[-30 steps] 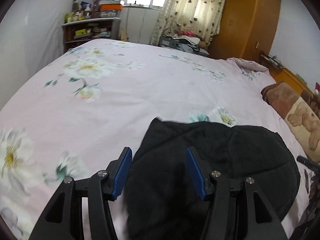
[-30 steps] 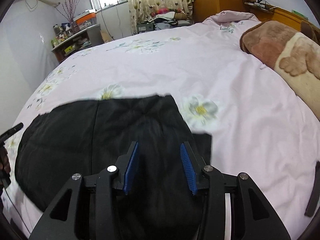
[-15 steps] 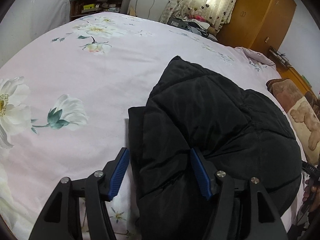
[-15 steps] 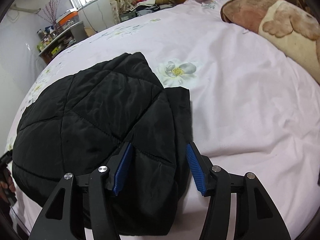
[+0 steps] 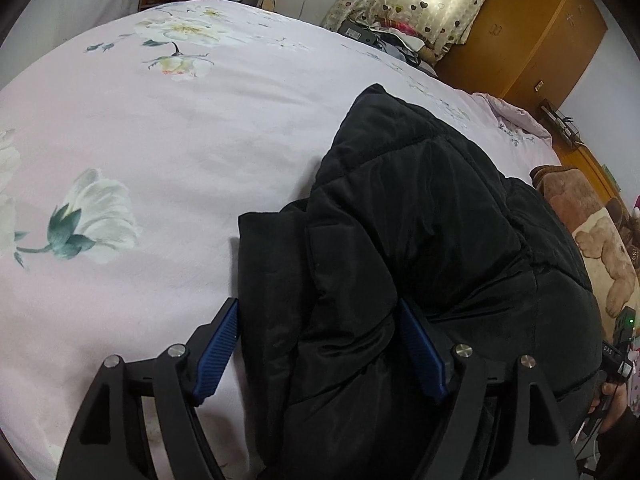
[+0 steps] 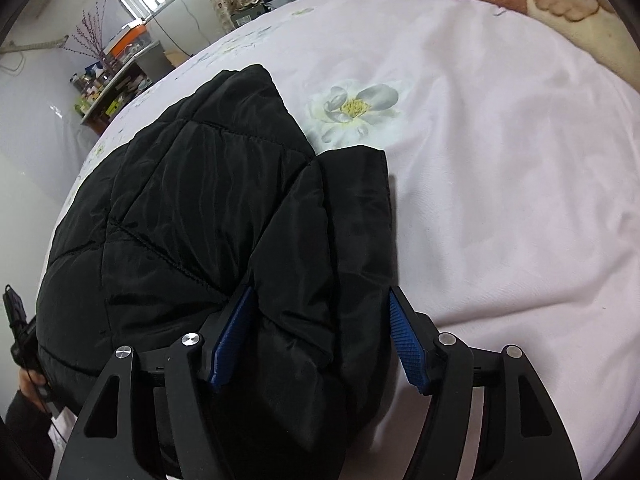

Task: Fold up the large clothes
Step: 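Grasp the opposite side edge of the jacket with both tools and lift, then fold the lifted edge over the jacket with both tools and release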

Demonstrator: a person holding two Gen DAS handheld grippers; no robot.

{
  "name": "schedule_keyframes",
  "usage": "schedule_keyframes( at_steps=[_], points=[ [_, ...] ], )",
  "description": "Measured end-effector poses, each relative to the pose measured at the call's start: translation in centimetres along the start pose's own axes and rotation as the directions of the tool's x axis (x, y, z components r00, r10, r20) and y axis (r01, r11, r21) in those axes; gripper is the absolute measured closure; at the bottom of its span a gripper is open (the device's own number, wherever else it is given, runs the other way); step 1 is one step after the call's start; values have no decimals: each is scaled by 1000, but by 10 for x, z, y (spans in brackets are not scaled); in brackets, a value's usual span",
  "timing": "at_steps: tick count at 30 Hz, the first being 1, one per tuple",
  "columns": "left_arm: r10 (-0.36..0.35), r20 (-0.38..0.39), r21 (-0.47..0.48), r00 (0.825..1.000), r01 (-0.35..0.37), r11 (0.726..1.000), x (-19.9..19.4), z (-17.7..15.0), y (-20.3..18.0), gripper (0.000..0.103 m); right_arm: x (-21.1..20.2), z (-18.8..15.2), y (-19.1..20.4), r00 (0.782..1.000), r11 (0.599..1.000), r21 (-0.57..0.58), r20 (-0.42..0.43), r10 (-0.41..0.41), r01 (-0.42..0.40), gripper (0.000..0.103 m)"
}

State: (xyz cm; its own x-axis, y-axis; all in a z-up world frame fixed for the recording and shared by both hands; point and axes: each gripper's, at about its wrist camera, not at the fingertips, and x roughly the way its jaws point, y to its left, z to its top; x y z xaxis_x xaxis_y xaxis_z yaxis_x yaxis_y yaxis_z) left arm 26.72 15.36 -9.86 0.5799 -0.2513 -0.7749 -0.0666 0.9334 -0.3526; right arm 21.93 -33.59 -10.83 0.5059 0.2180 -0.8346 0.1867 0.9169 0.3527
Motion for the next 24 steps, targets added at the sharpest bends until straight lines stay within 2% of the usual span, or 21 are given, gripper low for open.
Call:
schedule_keyframes(
  at_steps=[3,7,11,17,19,21,24],
  points=[
    [-45,-1,-69,999,45,997,-3,-12,12,22,-2,-6,-5,1000,999,41,-3,26,-26,37],
    [-83,7,-81,997,83,993,-10,-32,19,22,-10,-21,-12,998,996,59,-9,65,-65,37],
    [-101,-4,-73,995,101,992,-2,-26,22,22,-3,-22,-25,991,987,96,-25,134,-131,37],
    [-114,-21,-57,993,113,992,12,-6,18,19,12,-10,-24,986,983,89,-36,164,-161,36],
    [-122,-25,-55,992,120,991,15,-5,18,18,13,-8,-23,984,982,81,-39,175,-172,41],
    [-126,-29,-52,992,124,991,15,-5,19,18,13,-8,-20,981,980,73,-44,187,-183,50],
    [-128,-33,-41,991,126,991,14,-5,20,20,12,-9,-17,982,981,58,-42,185,-183,54]
  ],
)
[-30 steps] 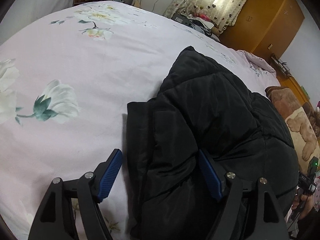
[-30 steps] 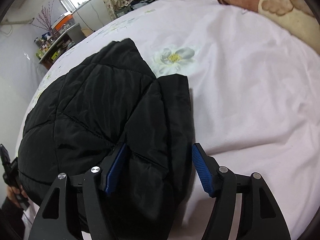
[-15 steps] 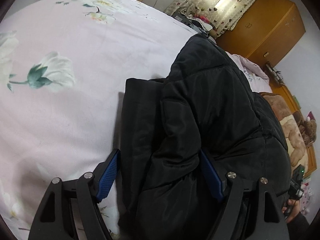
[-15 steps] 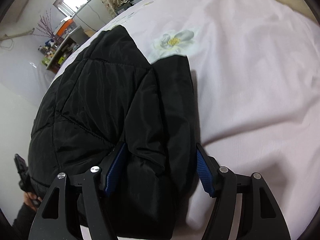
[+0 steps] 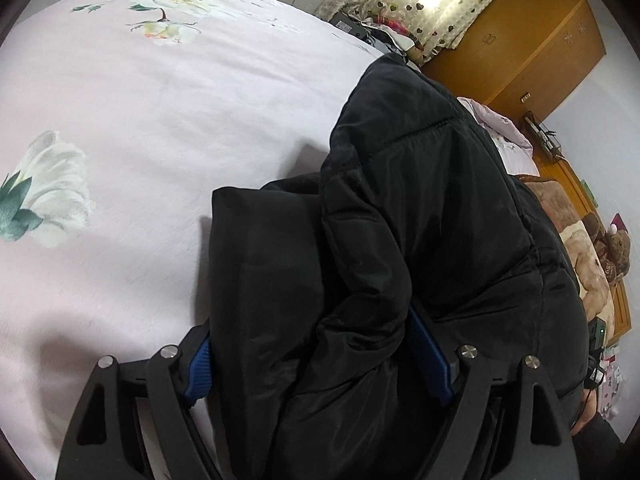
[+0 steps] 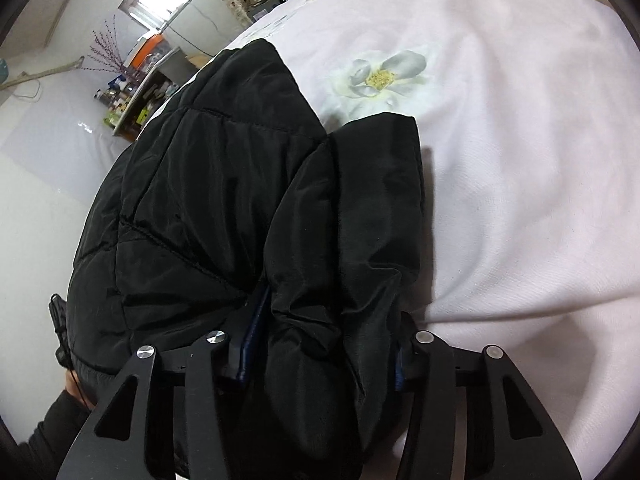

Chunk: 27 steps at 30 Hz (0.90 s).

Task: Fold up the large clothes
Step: 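Fold the lifted edge over the jacket with both tools and release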

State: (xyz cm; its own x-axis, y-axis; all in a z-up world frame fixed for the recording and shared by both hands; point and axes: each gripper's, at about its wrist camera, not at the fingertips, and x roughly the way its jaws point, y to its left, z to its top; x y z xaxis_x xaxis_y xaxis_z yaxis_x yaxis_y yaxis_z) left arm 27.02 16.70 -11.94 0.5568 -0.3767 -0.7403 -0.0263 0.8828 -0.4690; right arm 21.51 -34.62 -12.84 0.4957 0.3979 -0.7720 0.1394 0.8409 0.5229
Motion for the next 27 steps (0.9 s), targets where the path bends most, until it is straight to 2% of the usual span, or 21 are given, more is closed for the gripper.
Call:
schedule_keyframes(
  at_steps=[2,4,5,7,10,13,17,23,27],
  points=[
    [0,-3,8,1000,0,1000,1,2,-2,25,1,0,-3,1000,1000,12,1,9,-9,55],
    [3,-2,13,1000,-3,1000,2,5,-9,39,2,0,-1,1000,1000,14,7,2,-2,59],
    [10,0,19,1000,-10,1000,0,6,-14,45,1,-1,2,1000,1000,8,15,-8,8,65],
    [33,5,43,999,-33,999,-7,7,-23,62,-1,1,10,999,1000,-5,19,-27,27,70],
    [78,10,79,997,-78,994,-21,10,-34,72,-11,3,18,998,998,-24,29,-54,55,77],
    [90,66,117,994,-98,988,-48,12,-51,75,-30,2,28,995,996,-47,63,-71,74,81],
    [71,116,129,991,-86,988,-80,8,-61,76,-60,-4,39,993,995,-75,103,-55,63,82],
    [40,153,133,987,-61,989,-115,2,-64,76,-99,-20,52,990,994,-104,143,-12,28,83],
    [32,169,136,985,-55,989,-125,6,-64,76,-106,-20,59,988,993,-115,155,3,15,83]
  ],
)
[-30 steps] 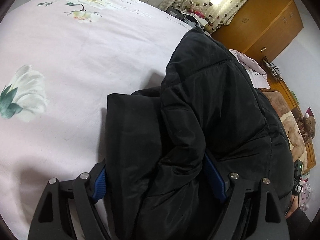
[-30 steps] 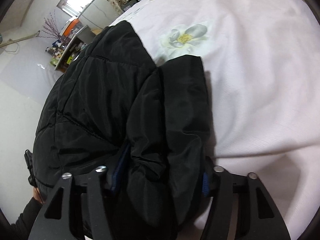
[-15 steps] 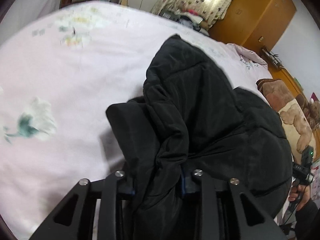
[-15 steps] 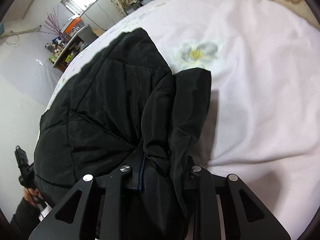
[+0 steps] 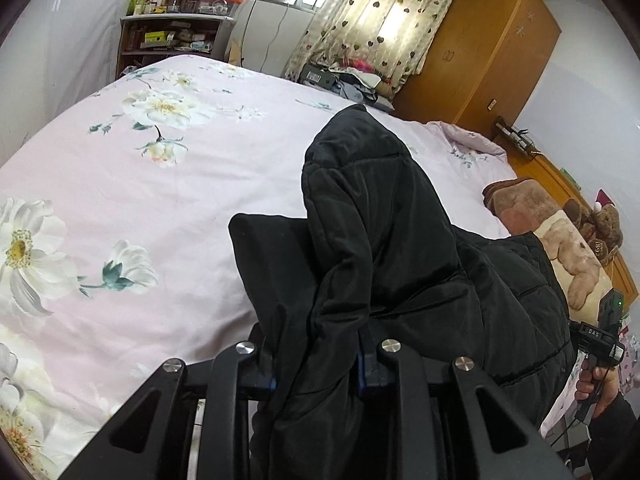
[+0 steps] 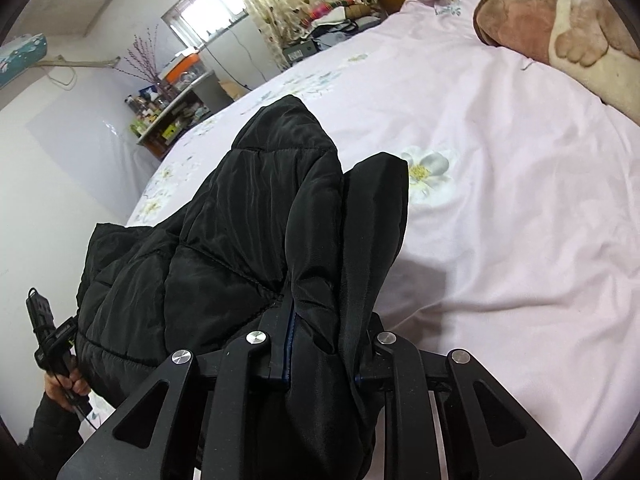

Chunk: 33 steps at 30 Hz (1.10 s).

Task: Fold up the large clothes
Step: 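Fold the lifted edge over the jacket with both tools and release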

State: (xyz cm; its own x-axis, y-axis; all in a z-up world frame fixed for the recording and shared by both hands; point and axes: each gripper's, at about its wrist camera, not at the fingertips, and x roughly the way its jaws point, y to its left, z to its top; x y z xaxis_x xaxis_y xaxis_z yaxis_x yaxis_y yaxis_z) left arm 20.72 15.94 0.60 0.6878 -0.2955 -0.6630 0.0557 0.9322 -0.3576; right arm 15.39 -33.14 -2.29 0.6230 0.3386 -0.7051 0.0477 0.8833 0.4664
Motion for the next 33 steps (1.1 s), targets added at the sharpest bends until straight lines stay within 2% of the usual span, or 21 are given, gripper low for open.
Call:
schedule_keyframes(
  at_steps=[9,21,27,30,33],
  points=[
    [17,37,7,999,-17,1000,-4,26,8,76,8,17,22,999,999,-29,22,28,-27,83],
    [59,77,8,995,-60,998,22,75,38,76,65,63,58,998,997,-61,24,57,-55,83],
    [64,80,14,995,-66,998,50,93,49,76,98,81,66,998,996,-62,23,63,-61,83],
    [68,45,-9,997,-67,998,78,90,61,75,120,84,60,999,998,-43,4,44,-43,81],
    [129,-40,-31,991,-130,991,115,72,75,72,152,79,46,998,1000,-19,-68,-12,11,76]
  ],
)
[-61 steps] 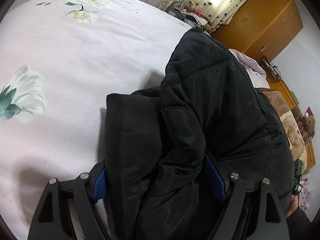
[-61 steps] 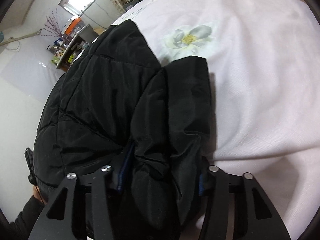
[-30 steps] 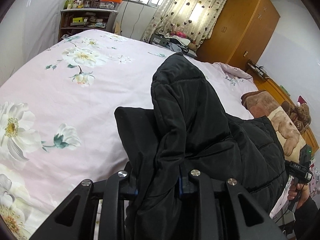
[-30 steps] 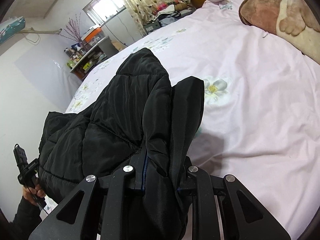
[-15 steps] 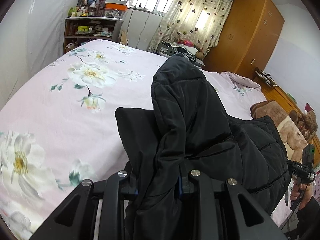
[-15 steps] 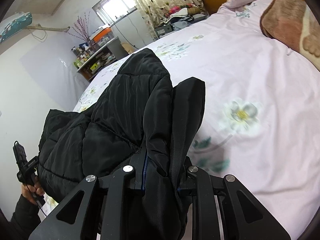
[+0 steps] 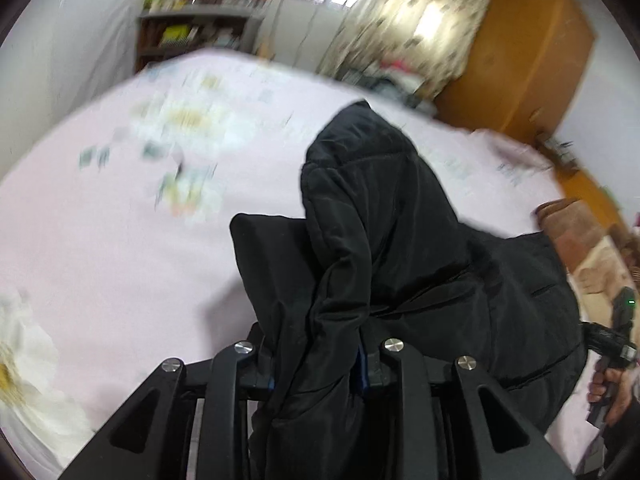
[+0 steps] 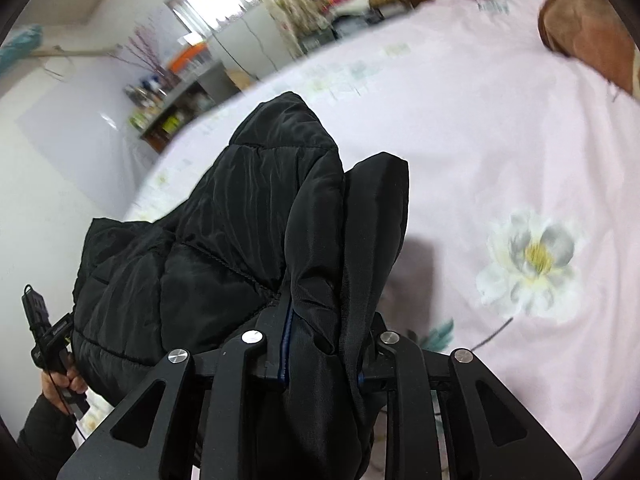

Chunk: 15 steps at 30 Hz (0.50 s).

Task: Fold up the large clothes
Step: 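Fold the lifted edge over the jacket with both tools and release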

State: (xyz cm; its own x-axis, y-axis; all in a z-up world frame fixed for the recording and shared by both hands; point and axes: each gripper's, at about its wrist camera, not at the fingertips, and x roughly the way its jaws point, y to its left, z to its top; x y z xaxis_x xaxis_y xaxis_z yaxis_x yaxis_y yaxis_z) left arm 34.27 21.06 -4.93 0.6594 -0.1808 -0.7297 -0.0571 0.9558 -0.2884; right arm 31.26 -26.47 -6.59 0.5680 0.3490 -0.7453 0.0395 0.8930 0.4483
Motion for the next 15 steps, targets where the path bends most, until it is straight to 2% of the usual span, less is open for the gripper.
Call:
schedule_keyframes(
  at_steps=[2,3,4,9,12,15],
  points=[
    [14,-30,-38,999,-15,999,15,-12,12,67,17,-6,-10,998,999,22,-51,-26,27,71],
    [3,-26,-67,1000,-5,998,16,-16,17,64,20,-8,-13,998,999,33,-59,-27,29,63],
    [-5,-19,-79,1000,4,997,14,-19,20,61,21,-10,-16,998,998,48,-60,-27,30,60],
    [-4,-22,-101,1000,2,995,-1,-19,26,51,7,-10,-17,998,998,54,-45,-43,46,55],
    [2,12,-122,1000,0,993,-24,-17,31,51,-17,-8,-12,997,997,30,-3,-74,74,54],
    [39,96,-111,995,-28,993,-48,-11,30,53,-45,-5,-3,989,993,-6,98,-113,114,54]
  ],
)
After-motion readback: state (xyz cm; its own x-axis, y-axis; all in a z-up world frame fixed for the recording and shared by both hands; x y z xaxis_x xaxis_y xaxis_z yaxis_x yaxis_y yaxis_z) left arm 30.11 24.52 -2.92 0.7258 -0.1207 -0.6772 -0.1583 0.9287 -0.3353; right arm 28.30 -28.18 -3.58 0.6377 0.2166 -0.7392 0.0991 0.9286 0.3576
